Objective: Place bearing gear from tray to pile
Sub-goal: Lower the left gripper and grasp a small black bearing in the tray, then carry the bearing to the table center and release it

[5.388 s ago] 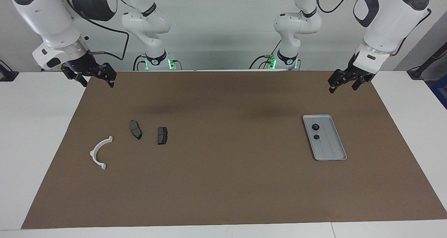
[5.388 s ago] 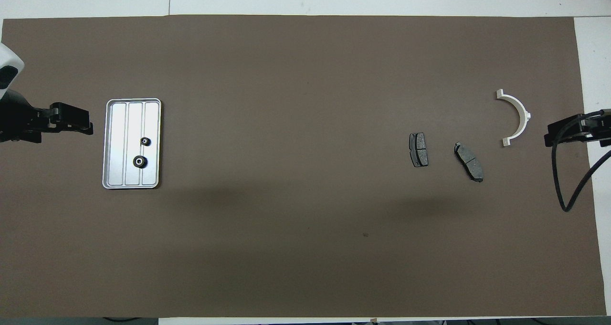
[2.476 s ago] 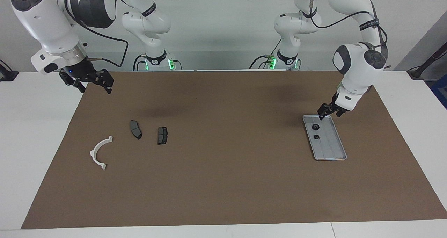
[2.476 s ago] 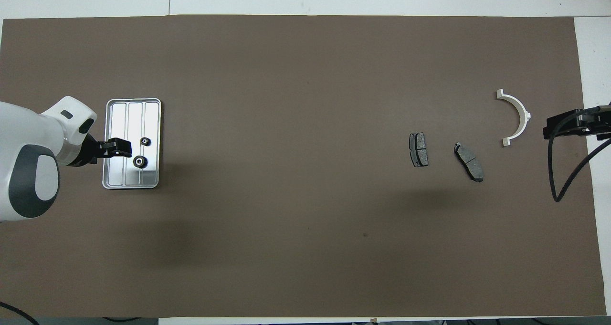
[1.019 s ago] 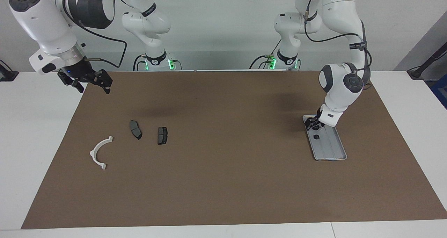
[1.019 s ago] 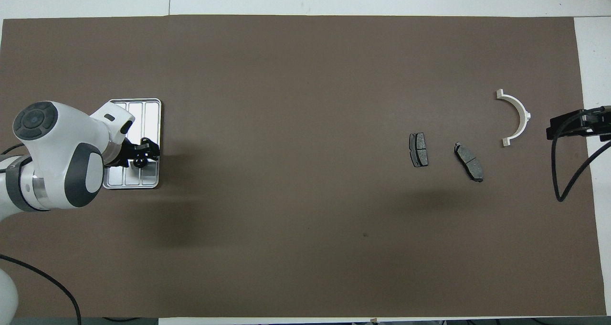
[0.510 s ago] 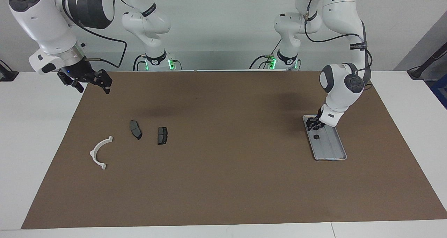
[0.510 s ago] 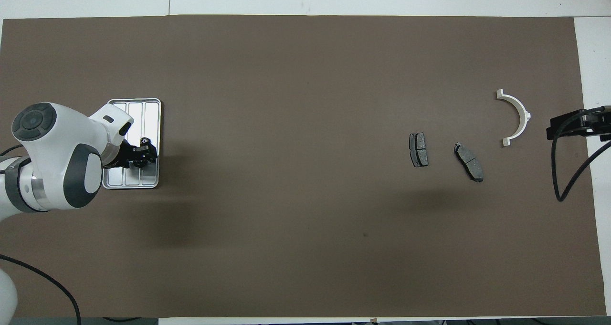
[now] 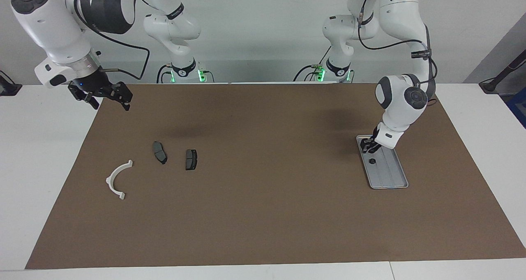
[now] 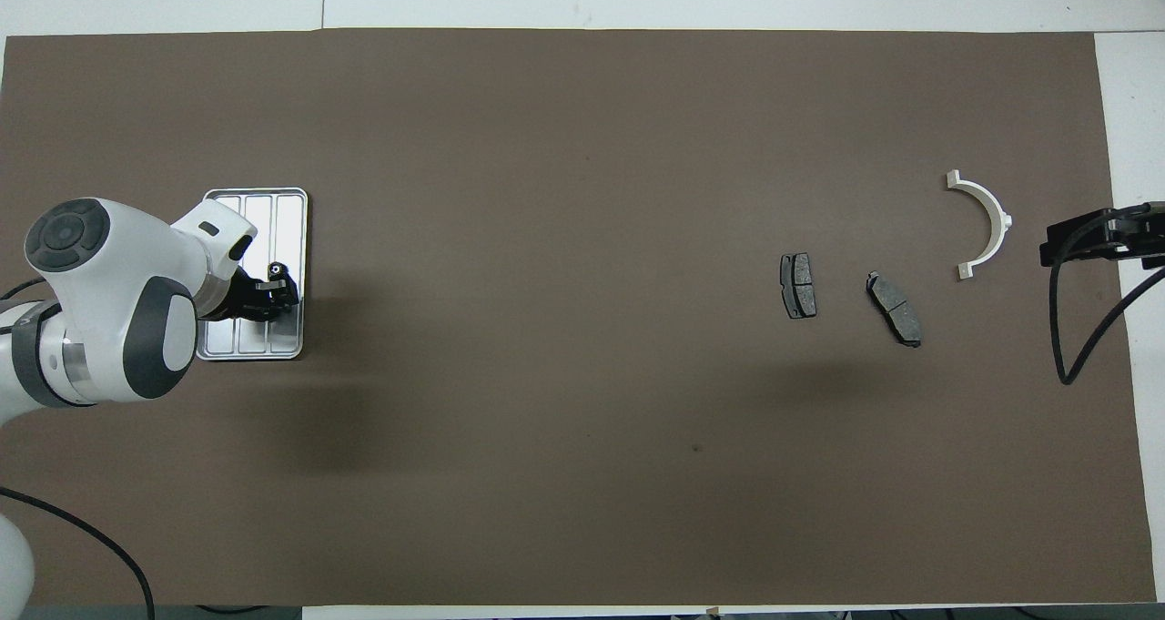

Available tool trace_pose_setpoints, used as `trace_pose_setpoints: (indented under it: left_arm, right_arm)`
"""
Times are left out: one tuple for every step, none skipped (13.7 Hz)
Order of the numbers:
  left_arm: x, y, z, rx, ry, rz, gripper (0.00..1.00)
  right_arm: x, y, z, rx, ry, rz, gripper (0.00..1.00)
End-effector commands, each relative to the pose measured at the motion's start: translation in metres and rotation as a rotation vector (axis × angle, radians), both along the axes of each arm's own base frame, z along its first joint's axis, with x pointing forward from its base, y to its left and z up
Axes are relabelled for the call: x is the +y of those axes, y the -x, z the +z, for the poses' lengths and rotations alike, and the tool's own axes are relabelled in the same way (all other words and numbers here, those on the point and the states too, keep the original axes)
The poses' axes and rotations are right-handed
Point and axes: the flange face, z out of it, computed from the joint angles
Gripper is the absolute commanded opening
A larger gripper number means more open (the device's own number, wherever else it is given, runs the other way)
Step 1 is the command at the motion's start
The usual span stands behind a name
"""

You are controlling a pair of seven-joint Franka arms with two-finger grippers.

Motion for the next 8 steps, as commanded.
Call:
trace_pose_setpoints:
  left_arm:
    - [0.005,0.007,-0.009,0.002,-0.008,-0.015,0.0]
    - [0.005,0.006,-0.009,0.003,-0.008,-0.013,0.0]
    - [0.005,0.006,-0.008,0.003,-0.008,-0.013,0.0]
    - [0.005,0.004,-0.006,0.006,-0.008,-0.01,0.0]
    - [0.003,-0.002,0.002,-0.007,-0.003,0.001,0.0]
    - [-0.004,-0.008,0.01,-0.006,0.004,0.009,0.0]
    - [-0.008,-0.017,0.025,-0.002,0.018,0.054,0.0]
    - [-0.017,-0.025,0.04,-0.002,0.02,0.098,0.0]
  right_arm:
    - [0.0,0.002,-0.001,-0.017,-0.006,0.022,1.0]
    - [0.0,0.002,-0.001,-0.017,-0.006,0.022,1.0]
    - [0.0,0.002,-0.001,-0.017,-0.006,0.024,1.0]
    - [0.0,0.002,-0.001,-0.017,-0.006,0.024,1.0]
    - [-0.001,0.002,-0.001,-0.017,-0.006,0.022,1.0]
    - [-0.002,0.002,0.0,-0.018,-0.006,0.022,1.0]
    - [-0.003,0.002,0.0,-0.019,-0.006,0.021,1.0]
    - [-0.002,0.002,-0.001,-0.017,-0.006,0.022,1.0]
